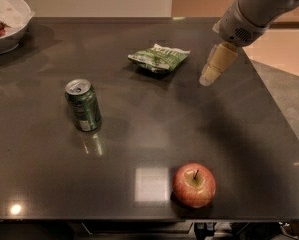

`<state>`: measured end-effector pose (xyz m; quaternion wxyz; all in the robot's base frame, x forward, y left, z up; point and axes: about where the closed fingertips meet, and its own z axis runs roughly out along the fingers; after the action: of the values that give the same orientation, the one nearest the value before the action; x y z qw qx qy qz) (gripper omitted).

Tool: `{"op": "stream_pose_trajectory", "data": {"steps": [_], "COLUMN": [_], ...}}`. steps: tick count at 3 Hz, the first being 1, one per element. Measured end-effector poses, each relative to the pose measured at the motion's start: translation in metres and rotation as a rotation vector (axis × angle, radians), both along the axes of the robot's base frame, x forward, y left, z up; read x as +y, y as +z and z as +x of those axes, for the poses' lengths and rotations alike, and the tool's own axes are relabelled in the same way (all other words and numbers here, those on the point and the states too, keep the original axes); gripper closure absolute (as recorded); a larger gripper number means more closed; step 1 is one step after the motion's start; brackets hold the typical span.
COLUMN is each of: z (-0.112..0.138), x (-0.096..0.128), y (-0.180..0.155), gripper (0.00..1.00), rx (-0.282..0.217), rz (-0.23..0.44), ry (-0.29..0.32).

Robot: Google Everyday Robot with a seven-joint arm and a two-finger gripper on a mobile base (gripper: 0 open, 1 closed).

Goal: Pick green jalapeno chip bag

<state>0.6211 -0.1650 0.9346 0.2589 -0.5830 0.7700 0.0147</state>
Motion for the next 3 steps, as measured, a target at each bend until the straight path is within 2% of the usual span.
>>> {"op": "stream_pose_trajectory", "data": {"steps": [1,2,3], "z": [0.040,0.068,0.081], "x": [0.030,0.063,0.093], "y": [-0.017,-0.032,-0.043], "gripper": [0.00,0.00,0.00], "rx": [0.013,0.024,0.039], "rz": [0.017,0.039,0.060], "ry": [0.012,0.029,0.056]}}
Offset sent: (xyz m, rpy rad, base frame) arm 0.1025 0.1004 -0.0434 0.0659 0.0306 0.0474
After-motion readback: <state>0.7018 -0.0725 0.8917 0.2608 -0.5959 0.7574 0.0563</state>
